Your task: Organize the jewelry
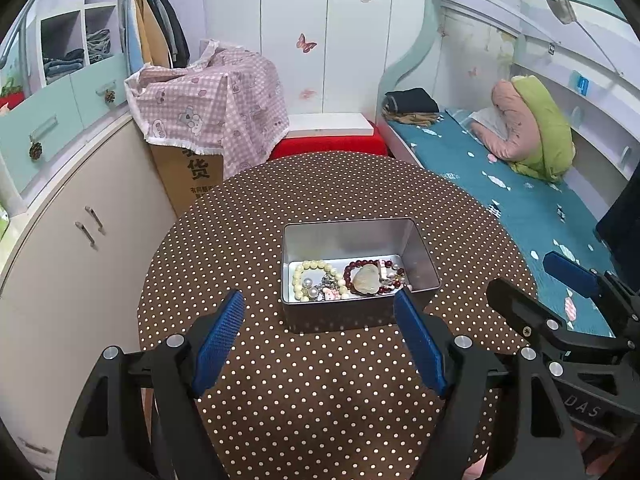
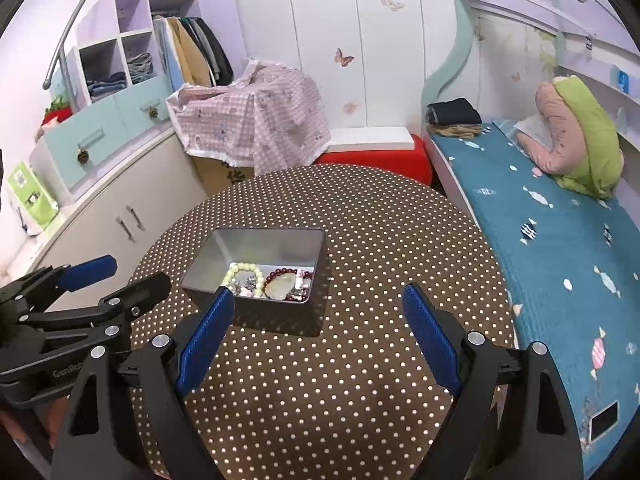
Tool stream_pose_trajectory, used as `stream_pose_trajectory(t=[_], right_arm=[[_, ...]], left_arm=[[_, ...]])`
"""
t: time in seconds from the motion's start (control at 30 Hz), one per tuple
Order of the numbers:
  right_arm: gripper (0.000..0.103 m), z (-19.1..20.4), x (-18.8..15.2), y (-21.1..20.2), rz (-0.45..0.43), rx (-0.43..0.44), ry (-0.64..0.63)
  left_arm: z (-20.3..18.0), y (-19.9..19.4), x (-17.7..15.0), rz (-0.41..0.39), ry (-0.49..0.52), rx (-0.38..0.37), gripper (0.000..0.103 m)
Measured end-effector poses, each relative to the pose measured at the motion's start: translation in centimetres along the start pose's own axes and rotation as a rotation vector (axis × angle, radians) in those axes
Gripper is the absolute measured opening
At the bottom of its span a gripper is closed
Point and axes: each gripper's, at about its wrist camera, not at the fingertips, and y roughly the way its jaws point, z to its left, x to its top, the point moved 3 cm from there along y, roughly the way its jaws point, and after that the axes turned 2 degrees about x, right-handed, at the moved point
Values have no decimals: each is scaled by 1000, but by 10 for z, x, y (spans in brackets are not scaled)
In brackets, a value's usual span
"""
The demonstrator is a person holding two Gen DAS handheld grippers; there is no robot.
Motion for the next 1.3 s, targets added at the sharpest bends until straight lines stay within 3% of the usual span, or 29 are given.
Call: stream_pose_trajectory(t=[1.3], right_arm=[[83,5,1,16,38,-4,-7]], left_arm=[[11,10,-4,36,-34,-1,75]])
